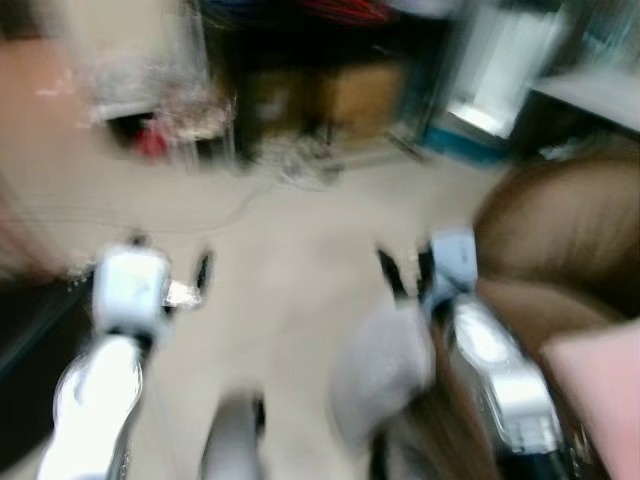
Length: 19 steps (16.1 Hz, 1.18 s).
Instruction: Move the pillow to the sofa from floor
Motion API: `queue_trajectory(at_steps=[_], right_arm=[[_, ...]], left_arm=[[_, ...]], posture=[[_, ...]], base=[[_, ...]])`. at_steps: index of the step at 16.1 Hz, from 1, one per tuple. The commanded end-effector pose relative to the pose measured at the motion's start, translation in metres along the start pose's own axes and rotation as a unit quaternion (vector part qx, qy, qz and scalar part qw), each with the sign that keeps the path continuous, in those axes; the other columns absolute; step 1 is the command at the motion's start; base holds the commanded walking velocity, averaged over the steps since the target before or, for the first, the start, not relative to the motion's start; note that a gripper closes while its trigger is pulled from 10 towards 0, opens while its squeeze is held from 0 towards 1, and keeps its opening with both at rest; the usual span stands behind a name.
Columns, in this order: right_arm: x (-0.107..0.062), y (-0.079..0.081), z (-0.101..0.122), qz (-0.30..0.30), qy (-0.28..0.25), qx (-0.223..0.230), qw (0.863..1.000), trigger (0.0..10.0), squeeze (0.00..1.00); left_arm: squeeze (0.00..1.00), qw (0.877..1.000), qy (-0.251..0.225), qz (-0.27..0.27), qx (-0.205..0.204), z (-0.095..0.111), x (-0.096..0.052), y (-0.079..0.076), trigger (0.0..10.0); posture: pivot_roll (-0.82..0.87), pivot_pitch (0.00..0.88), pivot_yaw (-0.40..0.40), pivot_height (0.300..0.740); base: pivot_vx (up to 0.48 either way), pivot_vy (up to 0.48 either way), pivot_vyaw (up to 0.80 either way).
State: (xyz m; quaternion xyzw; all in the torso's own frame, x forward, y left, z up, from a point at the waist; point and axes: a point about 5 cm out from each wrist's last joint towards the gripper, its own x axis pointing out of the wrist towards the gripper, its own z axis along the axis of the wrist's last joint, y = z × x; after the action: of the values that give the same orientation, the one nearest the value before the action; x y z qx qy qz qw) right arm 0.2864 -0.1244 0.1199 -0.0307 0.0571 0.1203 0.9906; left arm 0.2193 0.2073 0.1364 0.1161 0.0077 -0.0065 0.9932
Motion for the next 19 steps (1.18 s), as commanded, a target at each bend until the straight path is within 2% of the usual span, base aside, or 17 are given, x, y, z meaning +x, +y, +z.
queue_trajectory(at_steps=[1, 16, 18, 19], right_arm=[[-0.0021, 0.0013, -0.0045, 0.000, 0.008, 0.004, 1.000, 10.0, 0.00], [-0.0015, -0.0012, -0.0071, -0.011, 0.016, 0.000, 1.000, 10.0, 0.00], [-0.0015, 0.0004, -0.0082, -0.002, 0.018, -0.004, 1.000, 10.0, 0.00], [-0.0017, 0.0055, -0.0103, 0.027, 0.025, -0.023, 0.999, 10.0, 0.00]], left_arm=[[0.73, 1.000, -0.010, -0.009, -0.003, 0.0053, 0.0036, -0.0014, 10.0], [0.74, 1.000, -0.006, -0.018, -0.004, 0.0027, 0.0032, -0.0003, 10.0], [0.74, 1.000, -0.005, -0.018, -0.002, 0.0023, 0.0032, -0.0001, 10.0], [0.73, 1.000, -0.005, -0.019, -0.001, 0.0021, 0.0032, -0.0003, 10.0]], posture=[[0.01, 0.000, -0.037, 0.601], [0.02, 0.000, -0.035, 0.601], [0.02, 0.000, -0.034, 0.601], [0.02, 0.000, -0.034, 0.601]], base=[[0.259, 0.000, 0.00], [0.315, 0.000, 0.00], [0.322, 0.000, 0.00], [0.322, 0.000, 0.00]])
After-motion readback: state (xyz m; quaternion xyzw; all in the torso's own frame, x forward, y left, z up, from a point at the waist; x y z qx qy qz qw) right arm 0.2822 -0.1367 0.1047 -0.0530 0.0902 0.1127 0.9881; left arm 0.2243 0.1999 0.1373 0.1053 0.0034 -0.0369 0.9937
